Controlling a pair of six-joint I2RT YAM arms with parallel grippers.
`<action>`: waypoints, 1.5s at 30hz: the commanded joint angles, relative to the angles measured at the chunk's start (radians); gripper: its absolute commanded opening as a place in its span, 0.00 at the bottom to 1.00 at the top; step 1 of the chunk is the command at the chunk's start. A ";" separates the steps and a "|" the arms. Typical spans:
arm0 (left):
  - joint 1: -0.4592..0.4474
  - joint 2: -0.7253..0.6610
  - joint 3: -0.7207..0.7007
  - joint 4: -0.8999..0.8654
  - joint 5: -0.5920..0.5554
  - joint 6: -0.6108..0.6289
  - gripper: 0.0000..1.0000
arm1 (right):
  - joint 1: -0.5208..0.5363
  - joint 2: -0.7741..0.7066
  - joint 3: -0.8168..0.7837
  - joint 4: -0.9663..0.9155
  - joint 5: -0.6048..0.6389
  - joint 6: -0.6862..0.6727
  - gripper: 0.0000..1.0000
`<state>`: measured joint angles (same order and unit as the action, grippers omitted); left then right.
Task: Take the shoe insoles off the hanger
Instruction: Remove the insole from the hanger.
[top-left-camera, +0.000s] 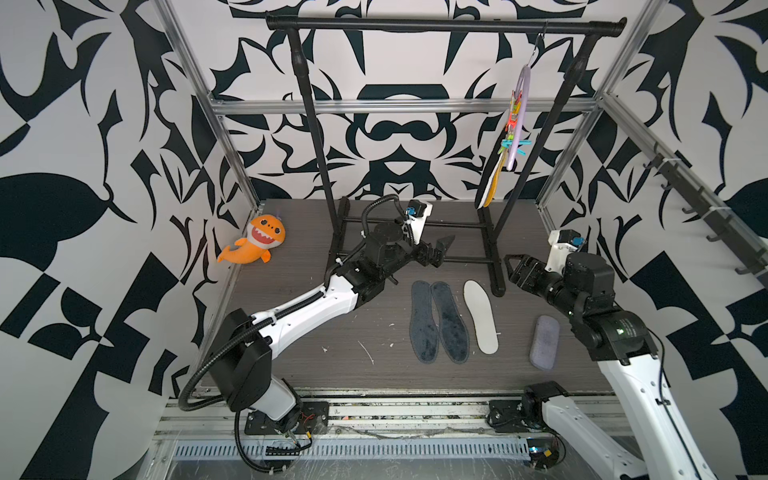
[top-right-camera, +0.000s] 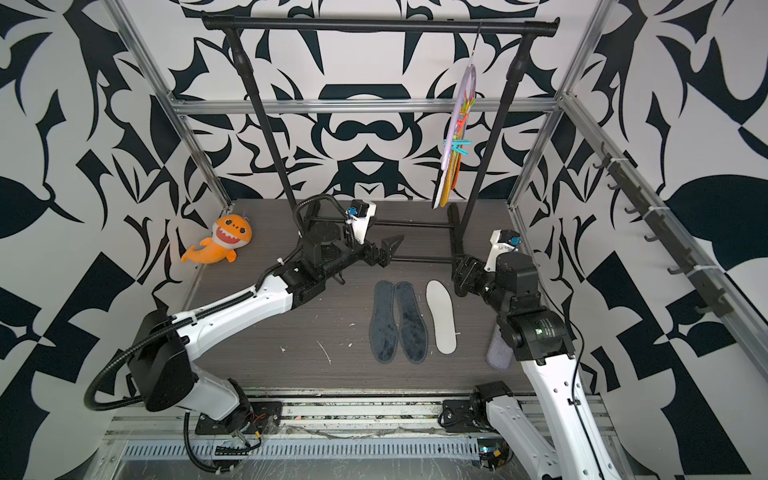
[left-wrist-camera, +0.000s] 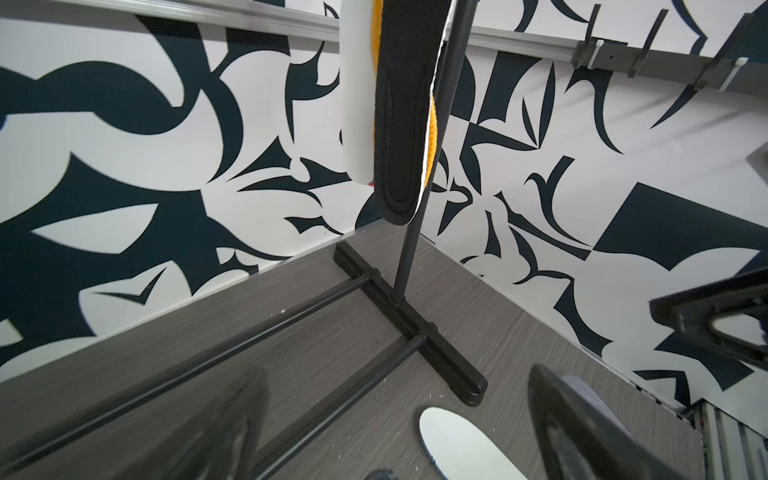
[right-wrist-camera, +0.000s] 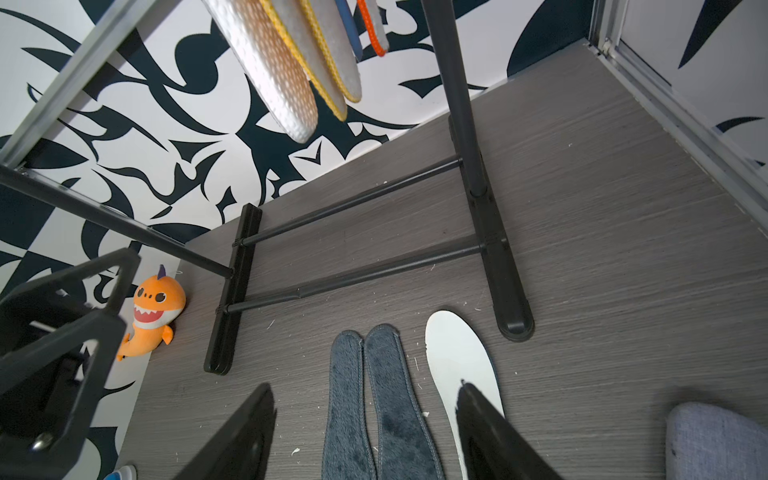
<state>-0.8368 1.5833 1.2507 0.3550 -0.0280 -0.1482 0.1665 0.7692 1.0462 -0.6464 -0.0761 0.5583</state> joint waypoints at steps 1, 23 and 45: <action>0.006 0.080 0.091 0.090 0.050 0.032 1.00 | -0.004 0.003 0.047 -0.014 -0.023 -0.033 0.72; 0.014 0.560 0.604 0.071 0.068 0.042 0.62 | -0.009 -0.037 0.059 -0.051 -0.074 -0.030 0.71; 0.014 0.704 0.840 -0.086 -0.029 0.093 0.43 | -0.009 -0.045 0.037 -0.034 -0.102 -0.010 0.71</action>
<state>-0.8249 2.2704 2.0605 0.2684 -0.0399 -0.0601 0.1631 0.7334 1.0740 -0.7139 -0.1646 0.5377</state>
